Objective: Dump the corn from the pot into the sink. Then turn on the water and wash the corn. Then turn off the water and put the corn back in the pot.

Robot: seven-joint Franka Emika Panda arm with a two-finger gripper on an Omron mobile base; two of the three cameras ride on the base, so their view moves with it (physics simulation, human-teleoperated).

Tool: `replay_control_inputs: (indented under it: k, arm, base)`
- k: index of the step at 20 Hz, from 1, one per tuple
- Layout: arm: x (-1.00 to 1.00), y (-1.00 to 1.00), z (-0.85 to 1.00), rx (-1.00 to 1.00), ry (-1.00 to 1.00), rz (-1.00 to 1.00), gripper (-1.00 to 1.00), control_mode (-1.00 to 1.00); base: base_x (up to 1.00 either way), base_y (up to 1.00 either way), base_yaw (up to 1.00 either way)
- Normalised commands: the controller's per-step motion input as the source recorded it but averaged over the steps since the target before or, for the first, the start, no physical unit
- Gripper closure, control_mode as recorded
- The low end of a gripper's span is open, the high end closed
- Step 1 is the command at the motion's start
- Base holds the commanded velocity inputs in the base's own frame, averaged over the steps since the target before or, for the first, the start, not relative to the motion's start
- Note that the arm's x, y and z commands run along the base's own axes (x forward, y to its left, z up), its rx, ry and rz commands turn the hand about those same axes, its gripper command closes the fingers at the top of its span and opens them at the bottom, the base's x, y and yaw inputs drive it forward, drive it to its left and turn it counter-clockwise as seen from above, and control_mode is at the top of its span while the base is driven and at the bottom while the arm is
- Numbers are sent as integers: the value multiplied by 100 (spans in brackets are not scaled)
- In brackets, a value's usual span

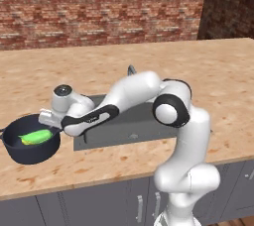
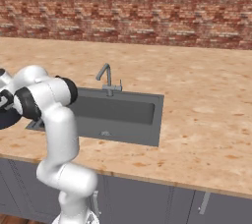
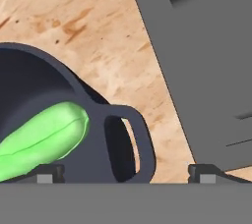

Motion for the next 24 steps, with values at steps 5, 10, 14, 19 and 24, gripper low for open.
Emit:
replay_control_inputs:
  k: [5, 10, 14, 19, 24]
  arm:
    - [16, 10, -20, -3, 3, 0, -100, -100]
    - [4, 1, -30, -8, 11, -1, 100, -100]
    - [1, -3, -28, -8, 14, -6, 100, -100]
    - [0, -52, -4, -3, 2, -11, 100, -100]
    - [-2, -91, 14, 1, -2, -31, 100, -100]
  base:
    - [0, 0, 0]
    - [0, 0, 0]
    - [0, 0, 0]
    - [0, 0, 0]
    - [0, 0, 0]
